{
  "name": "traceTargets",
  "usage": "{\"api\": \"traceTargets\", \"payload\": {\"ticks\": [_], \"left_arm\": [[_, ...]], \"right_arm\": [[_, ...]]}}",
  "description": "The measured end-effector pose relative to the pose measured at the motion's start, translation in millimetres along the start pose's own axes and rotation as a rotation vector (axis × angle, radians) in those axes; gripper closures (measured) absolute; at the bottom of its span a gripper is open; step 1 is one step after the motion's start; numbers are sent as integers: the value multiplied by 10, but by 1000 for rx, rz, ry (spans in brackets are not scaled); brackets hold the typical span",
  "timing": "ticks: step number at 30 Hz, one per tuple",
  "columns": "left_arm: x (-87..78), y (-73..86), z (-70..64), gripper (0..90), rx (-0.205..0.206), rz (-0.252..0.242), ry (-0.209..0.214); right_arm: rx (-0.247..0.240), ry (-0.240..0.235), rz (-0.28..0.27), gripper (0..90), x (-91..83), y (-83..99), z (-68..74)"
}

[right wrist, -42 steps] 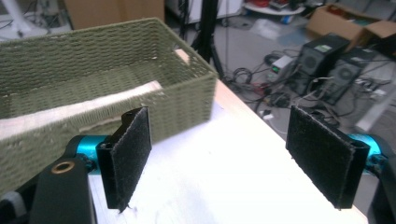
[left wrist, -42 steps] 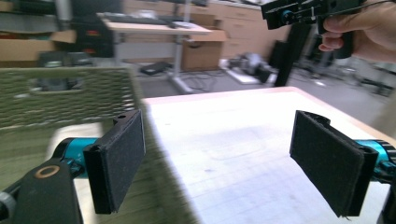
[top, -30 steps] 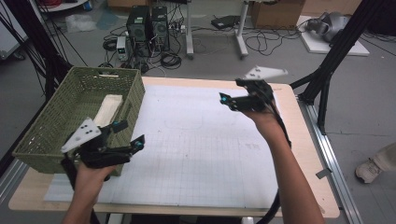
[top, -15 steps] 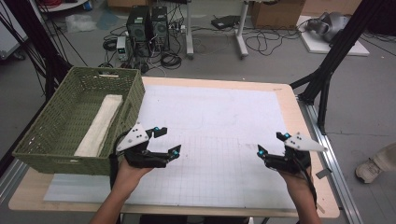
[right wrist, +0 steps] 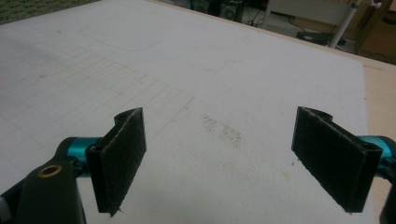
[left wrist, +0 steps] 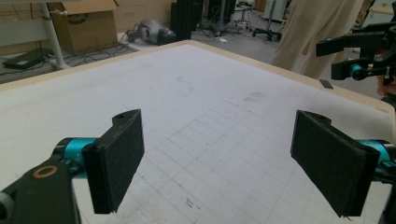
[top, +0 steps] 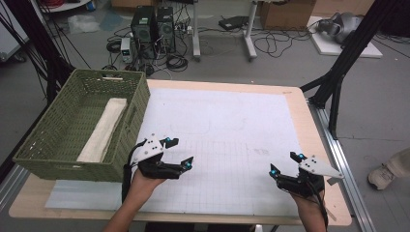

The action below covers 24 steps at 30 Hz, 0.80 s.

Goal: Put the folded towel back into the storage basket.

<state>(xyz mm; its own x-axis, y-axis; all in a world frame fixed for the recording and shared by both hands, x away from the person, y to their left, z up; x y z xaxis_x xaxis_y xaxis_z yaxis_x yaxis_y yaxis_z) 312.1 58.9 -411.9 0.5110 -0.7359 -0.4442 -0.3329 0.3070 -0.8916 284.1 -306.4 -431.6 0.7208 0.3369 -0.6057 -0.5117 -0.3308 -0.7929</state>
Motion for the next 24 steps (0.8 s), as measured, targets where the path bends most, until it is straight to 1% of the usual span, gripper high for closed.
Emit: {"api": "traceTargets", "payload": {"ticks": [3,5,9,11,14,24], "left_arm": [[-5,22,13,178,-7,1,-3],[-7,32,14,178,-9,5,-4],[-7,37,10,179,-4,7,-8],[-7,45,12,179,-7,8,-9],[-1,57,20,180,-8,13,-10],[19,75,21,180,-13,17,-13]], "right_arm": [[21,3,-1,165,6,11,-29],[31,11,-12,164,-6,0,-40],[19,22,-26,165,-26,-24,-46],[27,19,-22,164,-21,-21,-46],[16,20,-19,164,-12,-18,-48],[18,14,-15,165,-10,-15,-43]]}}
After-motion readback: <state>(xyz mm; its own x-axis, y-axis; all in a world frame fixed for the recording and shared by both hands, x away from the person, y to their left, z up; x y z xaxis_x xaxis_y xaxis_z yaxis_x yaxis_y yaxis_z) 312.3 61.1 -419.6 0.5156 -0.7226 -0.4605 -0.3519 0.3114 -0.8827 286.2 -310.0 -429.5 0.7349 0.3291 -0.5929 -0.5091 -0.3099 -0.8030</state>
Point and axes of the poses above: each handheld gripper's, and its own axes: x roughly forward along the jaws, y roughly out of its underside, z roughly to its left, the point moved 6 cm from there along x, roughly forward along the jaws, and after that the axes turned 13 degrees about z, right-handed, at the moved point
